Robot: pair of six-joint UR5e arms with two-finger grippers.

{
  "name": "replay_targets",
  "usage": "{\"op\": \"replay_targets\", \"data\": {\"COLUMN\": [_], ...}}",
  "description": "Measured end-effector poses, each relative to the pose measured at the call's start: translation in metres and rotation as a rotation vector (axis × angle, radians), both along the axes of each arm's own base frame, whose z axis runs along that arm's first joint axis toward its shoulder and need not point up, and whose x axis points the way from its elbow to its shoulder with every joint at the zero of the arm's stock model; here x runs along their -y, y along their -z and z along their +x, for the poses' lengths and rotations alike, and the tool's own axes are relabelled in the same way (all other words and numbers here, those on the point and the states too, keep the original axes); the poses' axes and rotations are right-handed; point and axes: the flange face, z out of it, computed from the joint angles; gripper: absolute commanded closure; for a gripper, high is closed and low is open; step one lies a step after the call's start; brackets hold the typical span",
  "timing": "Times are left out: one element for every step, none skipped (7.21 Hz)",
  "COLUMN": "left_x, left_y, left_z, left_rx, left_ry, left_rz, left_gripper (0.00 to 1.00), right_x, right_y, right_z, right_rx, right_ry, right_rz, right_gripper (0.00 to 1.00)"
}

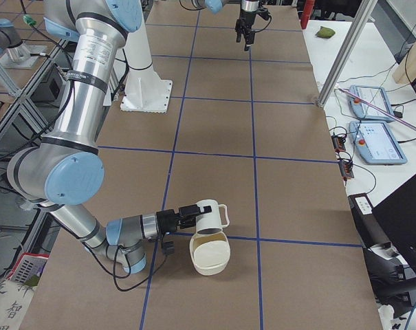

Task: Left arm hands cup to right arm to dump lemon

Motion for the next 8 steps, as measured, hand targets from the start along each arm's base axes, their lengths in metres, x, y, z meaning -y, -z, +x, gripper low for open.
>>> {"op": "replay_targets", "data": {"left_x": [0.001,0.001,0.003,0.004,0.005,0.007,0.007,0.007], "left_y": [0.001,0.002,0.002,0.001,0.001,0.002,0.003,0.006], "left_z": [-0.001,-0.003,-0.005,-0.006,-0.008,-0.011,-0.013,-0.015], "left_rx": [0.005,0.009,0.015,0.022,0.026,0.029,0.034,0.037], "left_ry": [0.007,0.016,0.025,0.035,0.041,0.047,0.051,0.053], "left_rz": [0.010,0.019,0.026,0.034,0.039,0.039,0.036,0.034], "left_gripper": [0.00,0.00,0.00,0.00,0.00,0.00,0.00,0.00], "right_x": [0.000,-0.001,-0.002,-0.002,-0.002,-0.001,0.000,0.001], "right_y": [-0.004,-0.007,-0.009,-0.010,-0.011,-0.011,-0.010,-0.010], "right_z": [0.005,0.009,0.012,0.015,0.018,0.018,0.016,0.015], "right_rx": [0.035,0.076,0.114,0.154,0.196,0.237,0.286,0.342], "right_ry": [-0.006,-0.010,-0.011,-0.014,-0.017,-0.018,-0.015,-0.009], "right_rz": [-0.017,-0.034,-0.046,-0.056,-0.066,-0.072,-0.076,-0.079], "right_gripper": [0.60,0.59,0.58,0.58,0.58,0.58,0.57,0.57]}}
